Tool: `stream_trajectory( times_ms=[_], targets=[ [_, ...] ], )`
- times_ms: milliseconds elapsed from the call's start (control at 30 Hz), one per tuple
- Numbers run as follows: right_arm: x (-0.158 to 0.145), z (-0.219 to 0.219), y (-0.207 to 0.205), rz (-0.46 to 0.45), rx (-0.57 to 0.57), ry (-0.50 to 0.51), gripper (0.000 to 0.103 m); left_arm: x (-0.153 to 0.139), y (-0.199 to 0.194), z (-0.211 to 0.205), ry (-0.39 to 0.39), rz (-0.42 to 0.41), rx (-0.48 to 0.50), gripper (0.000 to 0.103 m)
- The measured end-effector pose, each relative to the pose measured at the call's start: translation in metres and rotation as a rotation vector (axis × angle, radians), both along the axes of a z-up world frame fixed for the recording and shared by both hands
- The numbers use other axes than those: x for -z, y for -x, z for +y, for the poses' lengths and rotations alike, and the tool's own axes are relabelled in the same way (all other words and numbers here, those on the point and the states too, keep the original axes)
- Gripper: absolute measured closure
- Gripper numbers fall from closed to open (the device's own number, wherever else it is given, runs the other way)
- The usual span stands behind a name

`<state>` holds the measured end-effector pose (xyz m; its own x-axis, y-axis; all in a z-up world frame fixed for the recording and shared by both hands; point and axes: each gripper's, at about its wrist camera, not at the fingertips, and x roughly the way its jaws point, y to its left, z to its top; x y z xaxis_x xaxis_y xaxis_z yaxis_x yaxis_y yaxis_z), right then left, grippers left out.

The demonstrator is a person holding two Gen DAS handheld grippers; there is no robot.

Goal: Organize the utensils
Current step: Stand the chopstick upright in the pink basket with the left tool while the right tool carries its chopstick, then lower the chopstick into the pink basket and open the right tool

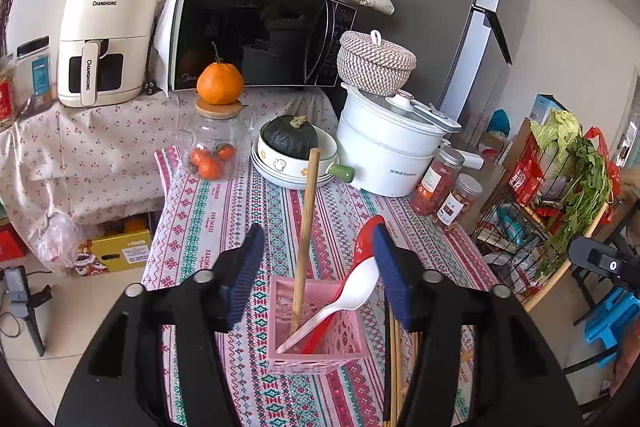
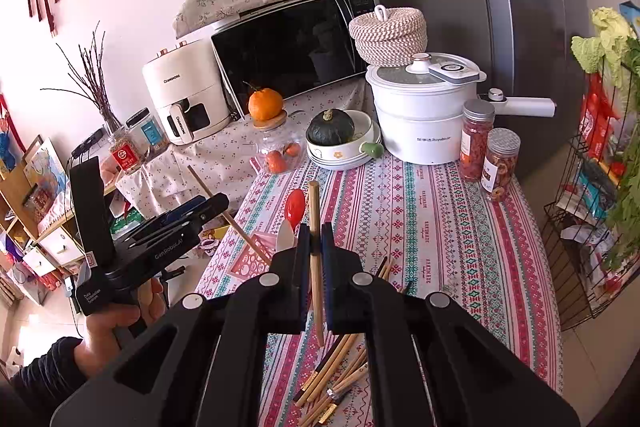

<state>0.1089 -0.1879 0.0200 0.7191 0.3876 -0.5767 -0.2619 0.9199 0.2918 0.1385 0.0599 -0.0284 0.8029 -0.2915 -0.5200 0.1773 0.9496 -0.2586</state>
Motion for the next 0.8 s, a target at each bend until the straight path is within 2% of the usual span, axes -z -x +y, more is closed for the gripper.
stream_trajectory(
  times_ms=[67, 133, 200, 300, 633, 800],
  targets=[
    [-0.004, 0.001, 0.001, -0.01, -0.002, -0.011, 0.097, -0.004, 0.005, 0.006, 0.038, 0.017, 0.001, 0.012],
    [-0.008, 0.002, 0.002, -0.023, -0.005, -0.022, 0.097, -0.006, 0.008, 0.013, 0.079, 0.043, 0.008, 0.007],
    [-0.013, 0.003, 0.003, -0.04, -0.008, -0.039, 0.097, -0.007, 0.013, 0.021, 0.112, 0.069, 0.016, 0.007],
    [-0.021, 0.007, 0.004, -0.068, -0.012, -0.064, 0.097, -0.005, 0.021, 0.032, 0.114, 0.112, -0.011, 0.007],
    [-0.037, 0.029, -0.006, -0.168, -0.005, -0.168, 0.097, 0.012, 0.045, 0.044, -0.061, 0.17, -0.057, 0.007],
    [-0.024, 0.056, -0.02, -0.178, -0.013, -0.139, 0.097, 0.014, 0.046, 0.051, -0.11, 0.166, -0.067, 0.007]
  ],
)
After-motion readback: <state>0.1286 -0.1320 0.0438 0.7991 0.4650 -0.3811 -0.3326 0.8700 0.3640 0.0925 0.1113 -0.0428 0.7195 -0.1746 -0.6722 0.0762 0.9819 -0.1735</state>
